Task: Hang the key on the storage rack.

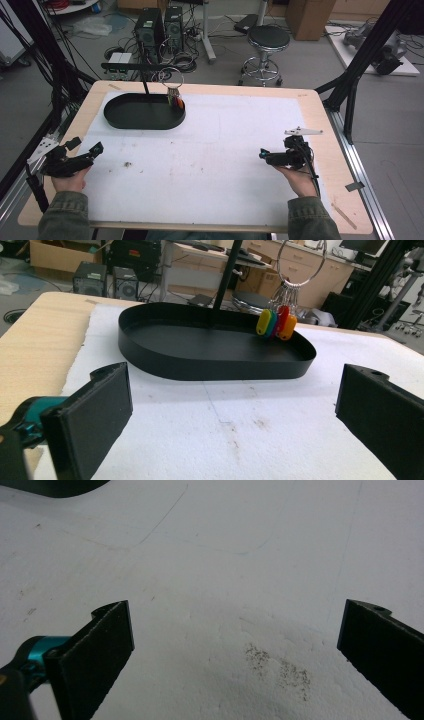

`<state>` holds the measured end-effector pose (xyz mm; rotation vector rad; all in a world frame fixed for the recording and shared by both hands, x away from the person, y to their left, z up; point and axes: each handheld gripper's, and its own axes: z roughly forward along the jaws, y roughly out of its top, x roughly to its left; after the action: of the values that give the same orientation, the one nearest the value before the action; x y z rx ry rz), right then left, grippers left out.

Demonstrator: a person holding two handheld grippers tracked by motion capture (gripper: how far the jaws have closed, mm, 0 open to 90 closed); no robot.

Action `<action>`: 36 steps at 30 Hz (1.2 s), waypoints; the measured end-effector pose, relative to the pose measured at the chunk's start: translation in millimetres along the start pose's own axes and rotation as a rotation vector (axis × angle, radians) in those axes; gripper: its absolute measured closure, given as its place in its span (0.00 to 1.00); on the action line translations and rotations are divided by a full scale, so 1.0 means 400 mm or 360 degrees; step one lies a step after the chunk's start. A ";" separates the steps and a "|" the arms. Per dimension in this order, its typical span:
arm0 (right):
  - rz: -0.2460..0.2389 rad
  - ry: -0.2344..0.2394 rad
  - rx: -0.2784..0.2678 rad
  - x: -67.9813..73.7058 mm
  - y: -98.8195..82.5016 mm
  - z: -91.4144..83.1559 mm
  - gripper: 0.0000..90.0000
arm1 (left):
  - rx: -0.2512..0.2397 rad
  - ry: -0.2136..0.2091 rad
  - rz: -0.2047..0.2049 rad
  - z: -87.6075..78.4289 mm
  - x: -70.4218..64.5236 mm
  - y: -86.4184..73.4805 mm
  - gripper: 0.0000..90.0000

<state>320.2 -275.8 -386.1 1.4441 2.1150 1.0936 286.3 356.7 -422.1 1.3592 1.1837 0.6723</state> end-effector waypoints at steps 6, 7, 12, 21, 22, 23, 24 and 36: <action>0.0025 -0.0013 -0.0020 -0.004 -0.030 -0.001 0.01 | 0.0001 0.0001 0.0002 0.000 0.000 0.000 0.02; 0.0030 -0.0016 -0.0025 -0.006 -0.034 -0.001 0.01 | 0.0002 0.0001 0.0002 0.000 0.000 0.000 0.02; 0.0041 -0.0068 -0.0073 -0.011 -0.054 -0.006 0.01 | 0.0004 0.0003 0.0002 0.000 0.000 0.000 0.02; 0.0085 -0.0167 -0.0178 -0.018 -0.081 -0.019 0.01 | 0.0003 0.0002 0.0002 0.001 0.001 0.000 0.02; 0.0094 -0.0191 -0.0194 -0.018 -0.084 -0.021 0.01 | 0.0004 0.0002 0.0002 0.001 0.001 0.000 0.02; 0.0109 -0.0206 -0.0218 -0.017 -0.087 -0.023 0.01 | 0.0004 0.0002 0.0000 0.001 0.001 -0.001 0.02; 0.0120 -0.0219 -0.0243 -0.017 -0.090 -0.025 0.01 | 0.0003 0.0001 -0.0004 0.002 0.000 -0.001 0.02; 0.0137 -0.0382 -0.0585 -0.012 -0.105 -0.072 0.01 | 0.0013 0.0000 0.0006 0.002 0.000 -0.001 0.02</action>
<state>277.0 -299.2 -400.4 1.4145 1.6033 1.1982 286.8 356.3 -422.7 1.3686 1.1854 0.6712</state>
